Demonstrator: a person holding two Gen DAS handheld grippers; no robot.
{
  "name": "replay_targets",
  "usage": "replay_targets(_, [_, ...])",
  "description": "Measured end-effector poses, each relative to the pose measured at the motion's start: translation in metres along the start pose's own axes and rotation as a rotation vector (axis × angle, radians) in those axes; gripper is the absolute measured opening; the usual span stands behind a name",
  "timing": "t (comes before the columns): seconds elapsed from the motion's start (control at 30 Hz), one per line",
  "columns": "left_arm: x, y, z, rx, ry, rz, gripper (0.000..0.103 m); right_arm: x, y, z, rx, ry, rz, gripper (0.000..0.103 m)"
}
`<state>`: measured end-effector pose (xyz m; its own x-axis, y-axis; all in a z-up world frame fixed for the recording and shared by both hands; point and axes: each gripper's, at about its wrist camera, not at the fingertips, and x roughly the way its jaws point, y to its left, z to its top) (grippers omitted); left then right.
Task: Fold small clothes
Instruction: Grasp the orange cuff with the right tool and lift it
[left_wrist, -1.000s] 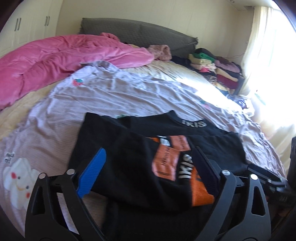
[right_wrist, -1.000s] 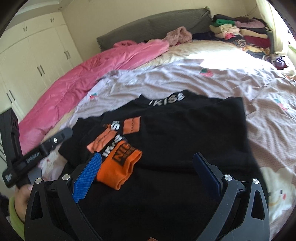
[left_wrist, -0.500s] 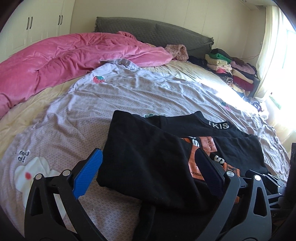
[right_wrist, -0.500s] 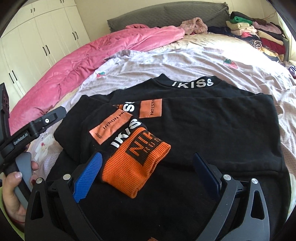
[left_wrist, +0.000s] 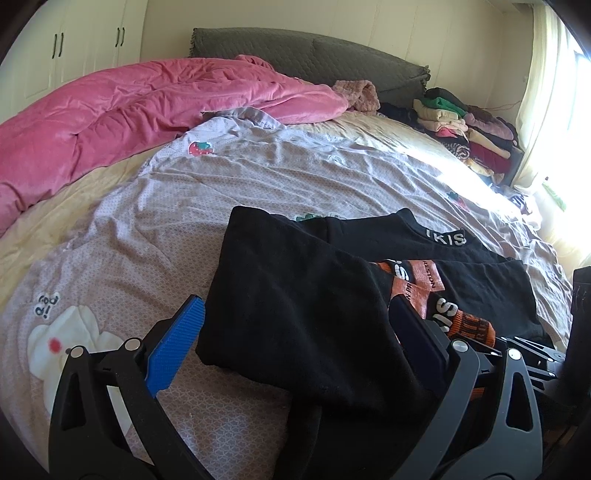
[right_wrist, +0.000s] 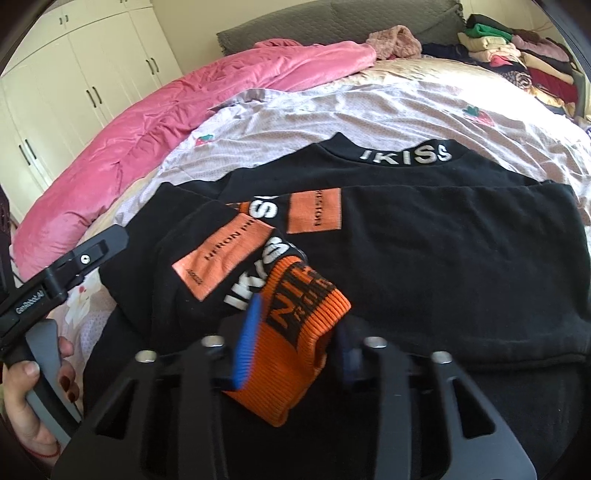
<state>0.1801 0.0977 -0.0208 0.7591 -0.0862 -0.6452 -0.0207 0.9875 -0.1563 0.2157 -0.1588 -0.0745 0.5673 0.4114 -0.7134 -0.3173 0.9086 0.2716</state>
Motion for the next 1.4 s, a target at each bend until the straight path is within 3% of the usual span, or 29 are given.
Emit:
replay_targets(0.07, [0.0, 0.001, 0.0, -0.005, 0.0, -0.001, 0.094, -0.001, 0.005, 0.001, -0.025, -0.007, 0.008, 0.009])
replay_targets(0.37, [-0.005, 0.018, 0.004, -0.058, -0.026, -0.003, 0.093, -0.035, 0.009, 0.026, -0.063, -0.112, 0.021, 0.007])
replay_targets(0.63, [-0.007, 0.022, 0.005, -0.074, -0.036, -0.023, 0.093, -0.078, -0.021, 0.054, -0.094, -0.22, -0.108, 0.007])
replay_targets(0.87, [-0.006, 0.014, 0.004, -0.041, -0.032, -0.054, 0.093, -0.089, -0.06, 0.054, -0.07, -0.218, -0.209, 0.006])
replay_targets(1.17, [-0.002, 0.001, 0.0, 0.0, -0.019, -0.107, 0.093, -0.089, -0.089, 0.048, -0.018, -0.201, -0.252, 0.006])
replay_targets(1.4, [0.001, -0.01, -0.002, 0.025, 0.009, -0.135, 0.072, -0.085, -0.095, 0.046, 0.003, -0.192, -0.245, 0.006])
